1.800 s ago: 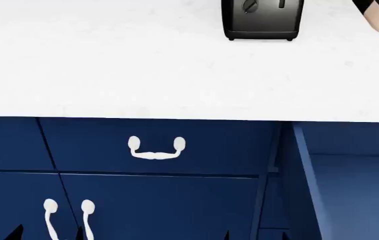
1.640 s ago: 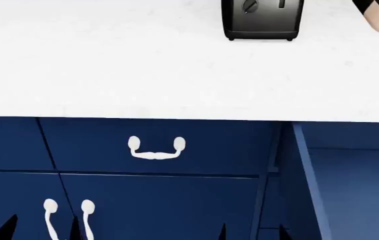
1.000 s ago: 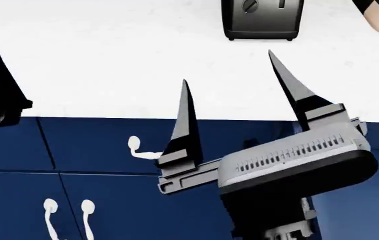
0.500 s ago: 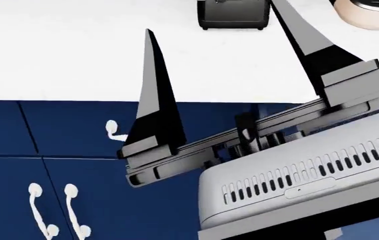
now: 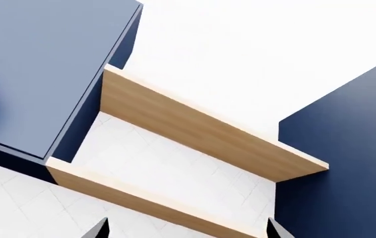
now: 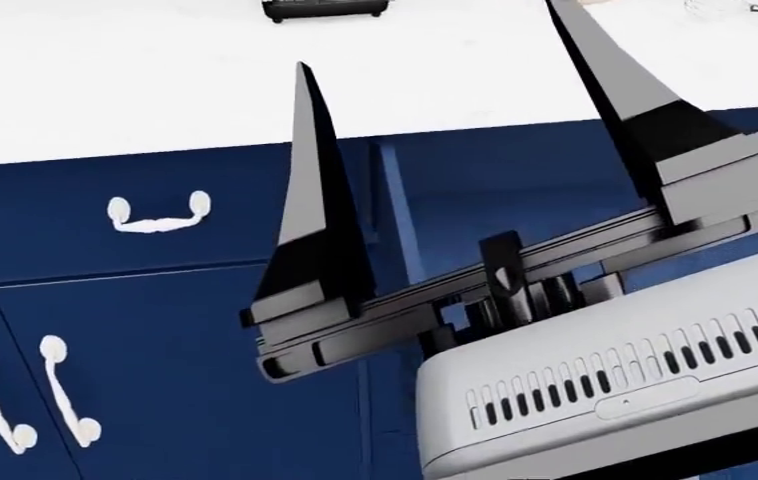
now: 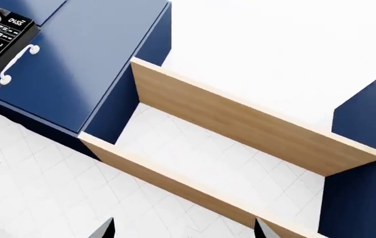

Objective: Close the right drawer.

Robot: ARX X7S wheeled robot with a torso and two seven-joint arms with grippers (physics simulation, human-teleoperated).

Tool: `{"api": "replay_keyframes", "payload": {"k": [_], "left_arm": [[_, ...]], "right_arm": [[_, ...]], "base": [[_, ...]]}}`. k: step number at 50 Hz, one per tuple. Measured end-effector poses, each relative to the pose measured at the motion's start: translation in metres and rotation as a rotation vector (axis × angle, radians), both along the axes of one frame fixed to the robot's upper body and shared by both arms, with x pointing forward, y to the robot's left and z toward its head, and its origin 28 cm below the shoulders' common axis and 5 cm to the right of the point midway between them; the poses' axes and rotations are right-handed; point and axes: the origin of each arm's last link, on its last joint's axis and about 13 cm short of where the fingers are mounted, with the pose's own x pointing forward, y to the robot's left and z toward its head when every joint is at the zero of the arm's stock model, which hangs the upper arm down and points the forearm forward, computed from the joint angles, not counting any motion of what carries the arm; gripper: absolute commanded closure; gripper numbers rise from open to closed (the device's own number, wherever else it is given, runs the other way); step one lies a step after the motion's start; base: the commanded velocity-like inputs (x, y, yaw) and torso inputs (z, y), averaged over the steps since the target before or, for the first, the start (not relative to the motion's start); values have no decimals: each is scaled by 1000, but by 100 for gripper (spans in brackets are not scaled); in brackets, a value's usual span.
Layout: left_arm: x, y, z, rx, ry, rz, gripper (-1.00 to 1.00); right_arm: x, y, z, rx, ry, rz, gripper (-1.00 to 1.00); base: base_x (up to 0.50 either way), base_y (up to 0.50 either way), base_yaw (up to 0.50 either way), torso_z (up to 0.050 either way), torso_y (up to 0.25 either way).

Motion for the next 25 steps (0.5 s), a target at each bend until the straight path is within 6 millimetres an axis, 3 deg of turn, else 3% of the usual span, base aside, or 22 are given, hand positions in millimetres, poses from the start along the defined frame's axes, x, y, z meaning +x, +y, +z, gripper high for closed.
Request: {"api": "replay_keyframes", "payload": {"k": [25], "left_arm": [[-5, -4, -2, 20, 1, -19, -100]], "right_arm": [[-4, 0, -2, -33, -30, -20, -100]], "base": [[-292, 72, -500, 0, 0]]}}
